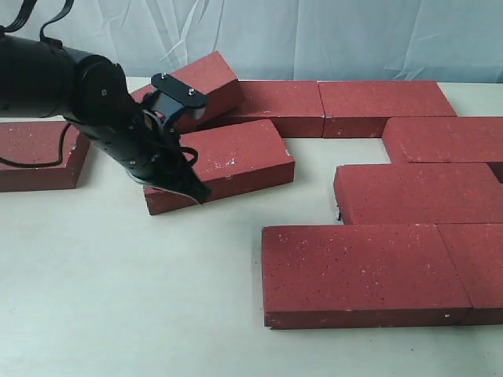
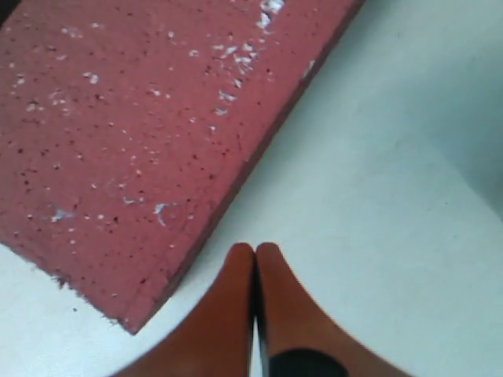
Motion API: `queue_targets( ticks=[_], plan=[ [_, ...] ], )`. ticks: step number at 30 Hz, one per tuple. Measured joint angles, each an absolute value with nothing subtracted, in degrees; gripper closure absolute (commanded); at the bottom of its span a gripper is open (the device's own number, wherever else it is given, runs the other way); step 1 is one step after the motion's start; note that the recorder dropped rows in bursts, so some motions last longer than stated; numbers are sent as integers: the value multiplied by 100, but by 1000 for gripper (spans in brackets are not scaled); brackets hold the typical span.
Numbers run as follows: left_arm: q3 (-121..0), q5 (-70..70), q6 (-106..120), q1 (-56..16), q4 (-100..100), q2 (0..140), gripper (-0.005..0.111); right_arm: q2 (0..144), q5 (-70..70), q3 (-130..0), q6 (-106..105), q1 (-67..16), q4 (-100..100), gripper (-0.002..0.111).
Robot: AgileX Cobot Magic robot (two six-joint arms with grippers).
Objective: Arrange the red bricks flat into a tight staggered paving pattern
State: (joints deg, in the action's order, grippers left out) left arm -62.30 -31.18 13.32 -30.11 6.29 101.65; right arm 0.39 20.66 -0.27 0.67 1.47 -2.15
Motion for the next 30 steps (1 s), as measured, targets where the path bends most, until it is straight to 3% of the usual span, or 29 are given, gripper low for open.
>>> queue_targets(
  ticks=[14, 30],
  plan=[
    [-6242, -3255, 2920, -3020, 369, 10831, 107, 39, 2066, -27, 67, 147, -215, 109],
    [-6242, -3007, 1923, -3020, -1556, 11086, 107, 39, 2066, -27, 67, 147, -215, 109]
  ],
)
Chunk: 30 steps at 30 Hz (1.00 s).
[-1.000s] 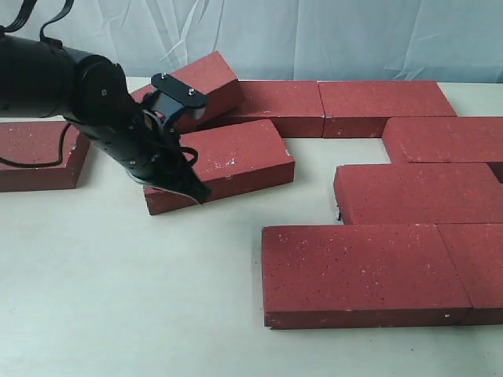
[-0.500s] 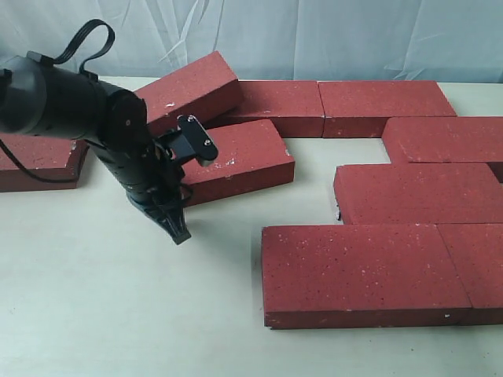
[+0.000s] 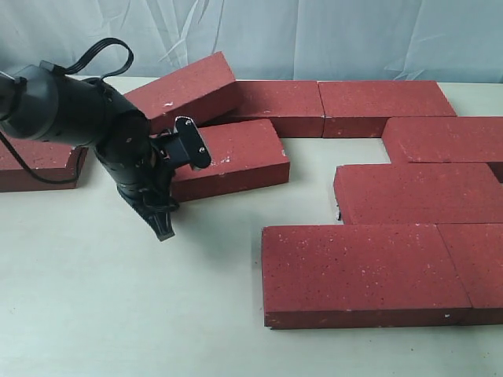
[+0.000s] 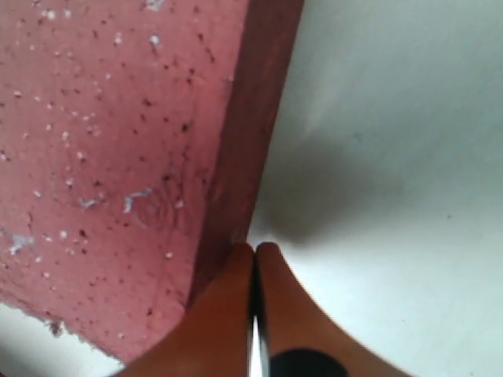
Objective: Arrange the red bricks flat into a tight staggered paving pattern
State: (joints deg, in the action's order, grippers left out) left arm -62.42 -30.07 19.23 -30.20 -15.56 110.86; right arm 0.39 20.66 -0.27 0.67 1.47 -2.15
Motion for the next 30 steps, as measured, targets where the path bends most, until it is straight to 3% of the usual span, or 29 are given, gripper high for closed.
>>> queue_targets(
  ticks=[14, 22, 30],
  plan=[
    [-6281, -3018, 1538, -3020, -1906, 11055, 107, 39, 2066, -27, 67, 147, -215, 109],
    [-6538, -3106, 1360, -3020, -1425, 10279, 107, 39, 2066, -27, 67, 147, -215, 109],
    [-6578, -3139, 428, -2321, -1469, 10013, 107, 39, 2066, -27, 67, 147, -215, 109]
  ],
)
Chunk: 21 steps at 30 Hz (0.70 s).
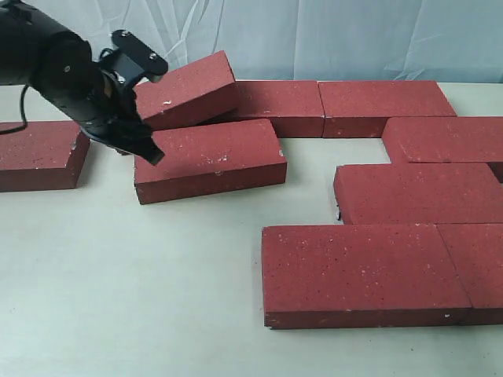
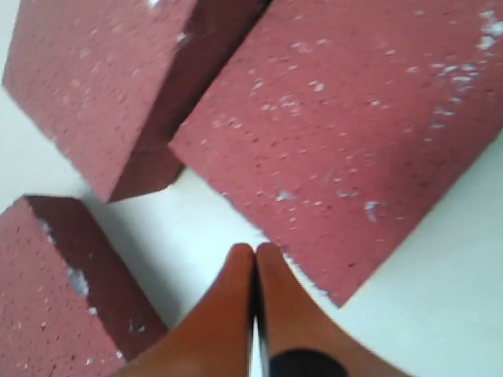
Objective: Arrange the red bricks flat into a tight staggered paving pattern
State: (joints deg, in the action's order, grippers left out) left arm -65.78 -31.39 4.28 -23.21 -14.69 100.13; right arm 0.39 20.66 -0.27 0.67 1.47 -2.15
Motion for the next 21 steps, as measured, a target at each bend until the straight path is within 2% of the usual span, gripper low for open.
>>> queue_targets(
  ticks=[9, 21],
  plan=[
    [-6578, -3188, -142, -1394, -902, 10529, 107, 39, 2066, -27, 67, 147, -215, 109],
    [-6578, -2790, -152, -1322, 293, 11287, 107, 39, 2066, -27, 67, 147, -215, 109]
  ],
)
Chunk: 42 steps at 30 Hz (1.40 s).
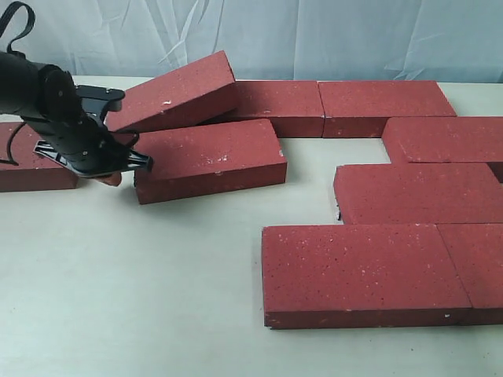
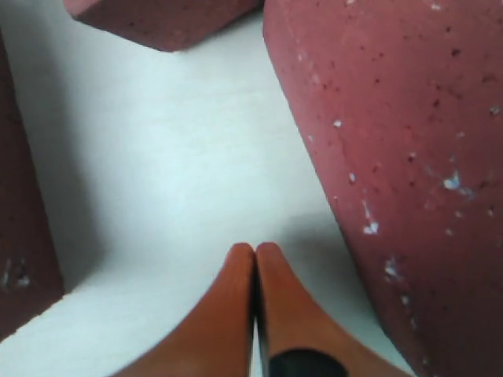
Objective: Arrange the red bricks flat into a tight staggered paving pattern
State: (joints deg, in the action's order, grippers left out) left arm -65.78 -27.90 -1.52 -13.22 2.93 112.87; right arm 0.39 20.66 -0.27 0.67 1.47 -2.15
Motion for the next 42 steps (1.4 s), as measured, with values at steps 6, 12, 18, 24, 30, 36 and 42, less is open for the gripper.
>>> queue_targets(
  ticks=[6, 12, 18, 24, 30, 36, 42],
  plan=[
    [-6578, -2511, -92, -1322, 903, 11447, 107, 39, 2066, -27, 67, 147, -215, 109],
    [-6578, -2249, 648, -1322, 1872, 11452, 107, 39, 2066, -27, 67, 147, -215, 109],
    [-6578, -2121, 2364, -1333, 3629, 11452, 107, 39, 2066, -27, 67, 147, -215, 109],
    [-6578, -1459, 3207, -1792, 4327, 11452, 107, 39, 2066, -27, 67, 147, -215, 109],
    [-6578, -855, 3244, -2123, 4360, 11452, 107, 39, 2066, -27, 67, 147, -215, 109],
    [-6678, -692, 3258, -2278, 4371, 11461, 107, 39, 2066, -27, 67, 147, -215, 109],
    [-6864, -693, 3258, -2278, 4342, 11461, 107, 39, 2066, -27, 67, 147, -215, 109]
  ],
)
